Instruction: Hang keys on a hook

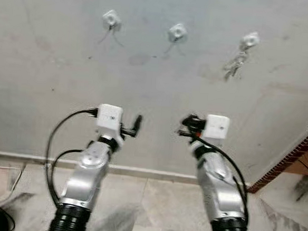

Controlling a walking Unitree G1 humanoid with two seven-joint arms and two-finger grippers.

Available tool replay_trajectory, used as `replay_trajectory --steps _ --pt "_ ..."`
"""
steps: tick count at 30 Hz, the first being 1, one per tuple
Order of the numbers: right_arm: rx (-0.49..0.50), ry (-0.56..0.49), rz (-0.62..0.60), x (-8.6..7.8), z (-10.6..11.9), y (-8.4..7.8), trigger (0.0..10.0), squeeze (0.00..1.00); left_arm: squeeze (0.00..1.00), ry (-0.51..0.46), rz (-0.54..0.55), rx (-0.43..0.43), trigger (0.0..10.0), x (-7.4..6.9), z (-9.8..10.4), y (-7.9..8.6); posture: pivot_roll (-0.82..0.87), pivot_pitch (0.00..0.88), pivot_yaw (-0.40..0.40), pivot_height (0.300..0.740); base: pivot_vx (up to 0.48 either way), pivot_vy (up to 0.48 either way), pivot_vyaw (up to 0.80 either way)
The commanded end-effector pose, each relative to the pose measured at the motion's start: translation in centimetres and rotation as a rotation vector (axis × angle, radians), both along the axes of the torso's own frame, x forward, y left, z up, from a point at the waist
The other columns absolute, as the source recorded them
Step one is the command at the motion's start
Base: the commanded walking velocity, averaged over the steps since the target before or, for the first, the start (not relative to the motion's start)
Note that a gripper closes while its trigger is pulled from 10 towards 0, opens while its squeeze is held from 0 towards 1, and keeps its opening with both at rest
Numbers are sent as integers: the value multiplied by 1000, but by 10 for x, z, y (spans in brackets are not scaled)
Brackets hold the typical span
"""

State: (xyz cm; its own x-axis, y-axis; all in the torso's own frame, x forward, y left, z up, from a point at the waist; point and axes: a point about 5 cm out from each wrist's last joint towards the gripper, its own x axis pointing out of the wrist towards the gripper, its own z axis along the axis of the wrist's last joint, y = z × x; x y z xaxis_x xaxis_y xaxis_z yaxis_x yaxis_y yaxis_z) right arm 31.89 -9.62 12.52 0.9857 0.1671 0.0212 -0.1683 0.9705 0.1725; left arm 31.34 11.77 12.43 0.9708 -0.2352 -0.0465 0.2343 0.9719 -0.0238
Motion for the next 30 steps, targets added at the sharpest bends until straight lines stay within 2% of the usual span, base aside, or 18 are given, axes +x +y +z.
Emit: replay_trajectory --steps 1,7,18,25,30 --pt "-11 -2 -46 1 -1 -15 10000 0 0 -6 -40 -4 10000 0 3 -12 118 0 -67 740 319 360 0" --pt "-10 -7 -52 2 1 -15 10000 0 0 -4 -43 5 10000 0 2 -12 118 0 -67 740 347 328 0" --pt "-11 -13 -63 2 2 -18 10000 0 0 2 -42 13 10000 0 0 -11 115 0 -65 740 314 0 0" --pt "-16 -15 -72 3 3 -19 10000 0 0 -3 -34 27 10000 0 0 -7 119 0 -70 740 0 0 0" --pt "-17 -16 -67 4 3 -19 10000 0 0 -6 -42 12 10000 0 1 -10 120 0 -72 740 0 -392 0"
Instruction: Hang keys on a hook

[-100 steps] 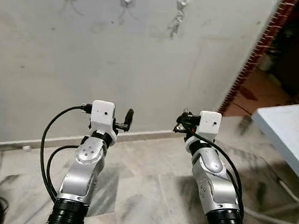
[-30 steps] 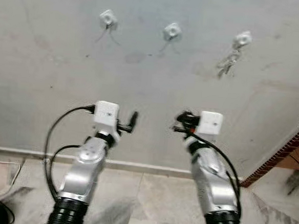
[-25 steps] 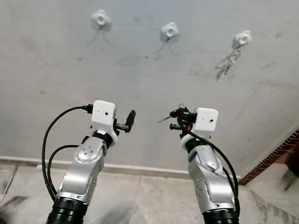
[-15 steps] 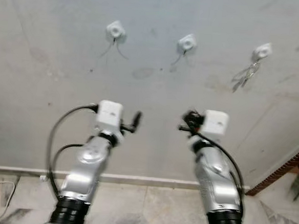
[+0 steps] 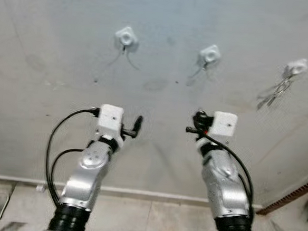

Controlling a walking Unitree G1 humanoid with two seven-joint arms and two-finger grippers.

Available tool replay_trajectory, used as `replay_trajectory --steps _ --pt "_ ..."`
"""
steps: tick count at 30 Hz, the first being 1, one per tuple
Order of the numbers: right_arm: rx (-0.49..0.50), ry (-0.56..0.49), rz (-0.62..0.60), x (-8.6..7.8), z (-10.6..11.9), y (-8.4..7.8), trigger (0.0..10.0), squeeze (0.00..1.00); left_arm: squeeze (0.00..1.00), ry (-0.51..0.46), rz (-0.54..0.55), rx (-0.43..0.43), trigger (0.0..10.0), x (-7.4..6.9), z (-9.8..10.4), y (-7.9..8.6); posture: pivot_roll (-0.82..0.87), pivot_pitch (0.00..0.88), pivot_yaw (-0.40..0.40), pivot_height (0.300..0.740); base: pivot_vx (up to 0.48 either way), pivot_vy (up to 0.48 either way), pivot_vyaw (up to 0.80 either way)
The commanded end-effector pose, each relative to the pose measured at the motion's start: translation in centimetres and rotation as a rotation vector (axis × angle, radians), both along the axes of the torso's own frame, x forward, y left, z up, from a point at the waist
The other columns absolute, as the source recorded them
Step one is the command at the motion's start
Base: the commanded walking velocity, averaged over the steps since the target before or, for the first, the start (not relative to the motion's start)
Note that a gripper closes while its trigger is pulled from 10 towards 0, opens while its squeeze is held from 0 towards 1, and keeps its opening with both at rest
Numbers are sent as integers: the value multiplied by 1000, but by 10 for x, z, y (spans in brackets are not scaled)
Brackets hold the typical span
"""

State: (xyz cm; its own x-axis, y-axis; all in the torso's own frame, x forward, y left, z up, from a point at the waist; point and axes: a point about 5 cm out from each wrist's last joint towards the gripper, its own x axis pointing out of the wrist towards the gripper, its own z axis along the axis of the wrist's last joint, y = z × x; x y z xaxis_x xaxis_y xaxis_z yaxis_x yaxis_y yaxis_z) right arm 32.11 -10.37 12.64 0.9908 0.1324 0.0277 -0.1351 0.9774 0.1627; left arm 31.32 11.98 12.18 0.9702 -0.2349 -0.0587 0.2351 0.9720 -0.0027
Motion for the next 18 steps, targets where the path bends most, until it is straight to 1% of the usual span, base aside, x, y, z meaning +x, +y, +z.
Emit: replay_trajectory --steps 1,13,15,18 --pt "-9 -8 -31 2 2 -11 10000 0 0 -13 -43 -12 10000 0 4 -12 120 0 -72 740 0 -465 0" --pt "-13 -3 -29 2 1 -10 10000 0 0 -9 -43 -16 10000 -2 3 -12 119 0 -75 740 0 -465 0" --pt "-12 -3 -29 2 1 -10 10000 0 0 -9 -41 -18 10000 -2 3 -12 120 0 -76 740 0 -337 0" --pt "-7 4 -33 2 0 -11 10000 0 0 -10 -32 -36 10000 -1 3 -12 120 0 -75 740 0 0 0"
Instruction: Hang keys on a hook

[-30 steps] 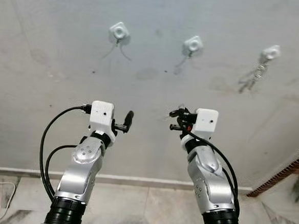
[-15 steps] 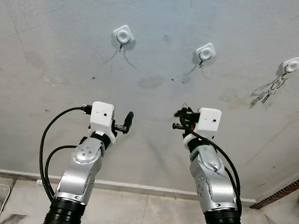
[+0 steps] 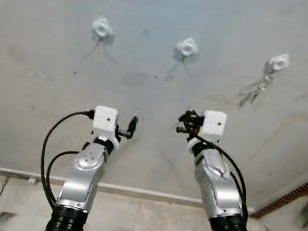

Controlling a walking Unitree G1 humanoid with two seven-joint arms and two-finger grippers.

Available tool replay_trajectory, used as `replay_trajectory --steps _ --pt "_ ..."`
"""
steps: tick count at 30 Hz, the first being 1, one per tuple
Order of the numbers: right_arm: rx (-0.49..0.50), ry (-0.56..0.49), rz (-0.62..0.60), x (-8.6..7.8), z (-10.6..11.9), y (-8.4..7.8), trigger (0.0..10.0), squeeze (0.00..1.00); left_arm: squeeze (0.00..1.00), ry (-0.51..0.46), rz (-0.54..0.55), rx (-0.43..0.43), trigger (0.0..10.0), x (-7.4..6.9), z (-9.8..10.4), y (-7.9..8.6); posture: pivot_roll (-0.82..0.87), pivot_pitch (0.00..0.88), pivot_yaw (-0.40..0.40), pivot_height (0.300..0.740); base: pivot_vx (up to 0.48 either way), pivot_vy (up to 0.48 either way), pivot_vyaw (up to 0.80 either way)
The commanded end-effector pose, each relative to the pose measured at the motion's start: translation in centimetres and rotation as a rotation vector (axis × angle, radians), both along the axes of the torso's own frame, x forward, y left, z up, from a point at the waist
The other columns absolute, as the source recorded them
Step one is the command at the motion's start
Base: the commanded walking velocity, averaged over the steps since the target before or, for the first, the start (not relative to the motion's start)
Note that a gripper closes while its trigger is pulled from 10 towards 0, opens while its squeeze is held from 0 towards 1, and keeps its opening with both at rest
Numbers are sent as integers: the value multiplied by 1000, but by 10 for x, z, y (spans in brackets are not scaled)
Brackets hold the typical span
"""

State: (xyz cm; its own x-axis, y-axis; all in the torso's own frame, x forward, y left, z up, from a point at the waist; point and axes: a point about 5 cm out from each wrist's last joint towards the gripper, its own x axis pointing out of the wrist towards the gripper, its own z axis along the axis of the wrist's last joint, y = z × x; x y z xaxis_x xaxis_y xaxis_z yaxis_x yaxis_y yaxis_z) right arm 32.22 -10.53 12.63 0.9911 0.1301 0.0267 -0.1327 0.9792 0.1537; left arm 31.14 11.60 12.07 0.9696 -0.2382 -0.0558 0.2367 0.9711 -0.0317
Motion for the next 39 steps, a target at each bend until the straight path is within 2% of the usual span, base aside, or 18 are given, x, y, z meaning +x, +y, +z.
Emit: replay_trajectory --steps 1,15,17,21,25,28,31,37,39 --pt "3 5 -30 1 0 -9 10000 0 0 -16 -30 -7 10000 0 4 -8 120 0 -75 740 0 0 0" --pt "14 -24 -15 -3 5 -8 10000 0 0 -46 -38 -18 10000 -1 9 -7 122 0 -71 740 0 0 0" --pt "42 -114 36 -12 25 -8 10000 0 0 -106 -24 -8 10000 -6 19 1 122 0 -71 740 0 0 0" --pt "21 -145 46 -26 34 -17 10000 0 0 -135 -31 25 10000 -15 22 12 124 0 -74 740 0 0 0" --pt "-20 -127 38 -44 30 -31 10000 0 0 -90 -14 55 10000 -27 12 26 118 0 -68 740 0 0 0" --pt "-28 -111 39 -52 28 -34 10000 0 0 -72 -13 64 10000 -34 7 30 115 0 -66 740 0 0 0" --pt "-60 -71 51 -69 24 -40 10000 0 0 -52 -14 80 10000 -47 3 35 116 0 -65 740 0 0 0" --pt "-84 -17 70 -88 18 -50 10000 0 0 -33 -6 88 10000 -57 1 43 122 0 -72 740 0 0 0" --pt "-84 -13 68 -89 18 -51 10000 0 0 -30 -4 90 10000 -58 0 44 121 0 -73 740 0 0 0"
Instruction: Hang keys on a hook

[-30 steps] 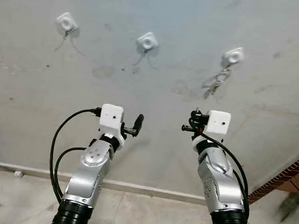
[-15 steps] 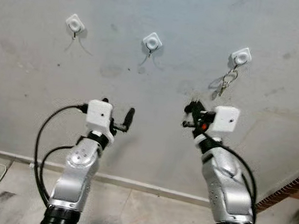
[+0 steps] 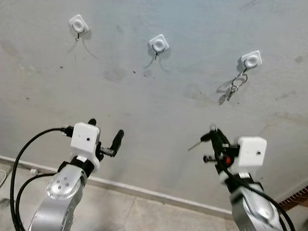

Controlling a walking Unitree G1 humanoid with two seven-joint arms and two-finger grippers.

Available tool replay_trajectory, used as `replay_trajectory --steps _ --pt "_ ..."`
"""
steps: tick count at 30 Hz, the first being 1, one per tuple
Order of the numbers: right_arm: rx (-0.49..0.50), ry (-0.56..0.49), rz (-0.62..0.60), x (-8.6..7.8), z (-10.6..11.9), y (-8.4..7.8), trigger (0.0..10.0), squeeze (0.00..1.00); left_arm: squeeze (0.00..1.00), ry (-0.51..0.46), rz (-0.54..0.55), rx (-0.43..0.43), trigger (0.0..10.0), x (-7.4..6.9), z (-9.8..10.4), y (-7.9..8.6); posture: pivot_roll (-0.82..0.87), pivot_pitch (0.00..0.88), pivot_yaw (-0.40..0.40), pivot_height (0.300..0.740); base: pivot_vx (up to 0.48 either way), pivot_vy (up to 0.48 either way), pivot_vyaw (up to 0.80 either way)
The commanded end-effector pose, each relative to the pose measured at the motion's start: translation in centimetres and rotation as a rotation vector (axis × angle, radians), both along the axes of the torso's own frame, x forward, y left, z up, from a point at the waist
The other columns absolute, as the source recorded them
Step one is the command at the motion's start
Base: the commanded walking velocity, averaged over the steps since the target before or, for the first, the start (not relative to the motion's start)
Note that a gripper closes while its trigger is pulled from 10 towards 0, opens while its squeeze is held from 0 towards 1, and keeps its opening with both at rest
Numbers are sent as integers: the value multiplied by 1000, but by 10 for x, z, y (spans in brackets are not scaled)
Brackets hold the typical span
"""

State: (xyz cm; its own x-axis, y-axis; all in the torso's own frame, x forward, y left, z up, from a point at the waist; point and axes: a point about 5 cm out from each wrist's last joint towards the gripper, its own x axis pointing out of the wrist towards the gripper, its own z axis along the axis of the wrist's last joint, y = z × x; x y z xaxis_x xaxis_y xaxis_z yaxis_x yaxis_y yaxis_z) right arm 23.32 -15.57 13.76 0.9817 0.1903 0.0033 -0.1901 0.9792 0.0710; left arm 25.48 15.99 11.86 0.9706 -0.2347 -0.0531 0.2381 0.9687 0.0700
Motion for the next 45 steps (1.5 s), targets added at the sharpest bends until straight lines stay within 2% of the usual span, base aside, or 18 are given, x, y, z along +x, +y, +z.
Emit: replay_trajectory --steps 1,7,9,17,45 --pt "0 -13 6 -2 7 -2 10000 0 0 -1 1 -8 10000 -2 3 2 121 0 -74 740 0 0 0" --pt "-7 -4 25 1 6 4 10000 0 0 -6 -13 -1 10000 -3 6 -2 133 0 -75 740 0 0 0" --pt "-12 6 42 1 3 8 10000 0 0 19 1 9 10000 -4 1 0 132 0 -75 740 0 0 0" --pt "-13 16 63 0 1 11 10000 0 0 16 3 10 10000 -5 2 1 136 0 -79 740 0 0 0" --pt "3 16 70 2 0 12 10000 0 0 9 -20 8 10000 1 3 -6 132 0 -73 740 325 0 0"
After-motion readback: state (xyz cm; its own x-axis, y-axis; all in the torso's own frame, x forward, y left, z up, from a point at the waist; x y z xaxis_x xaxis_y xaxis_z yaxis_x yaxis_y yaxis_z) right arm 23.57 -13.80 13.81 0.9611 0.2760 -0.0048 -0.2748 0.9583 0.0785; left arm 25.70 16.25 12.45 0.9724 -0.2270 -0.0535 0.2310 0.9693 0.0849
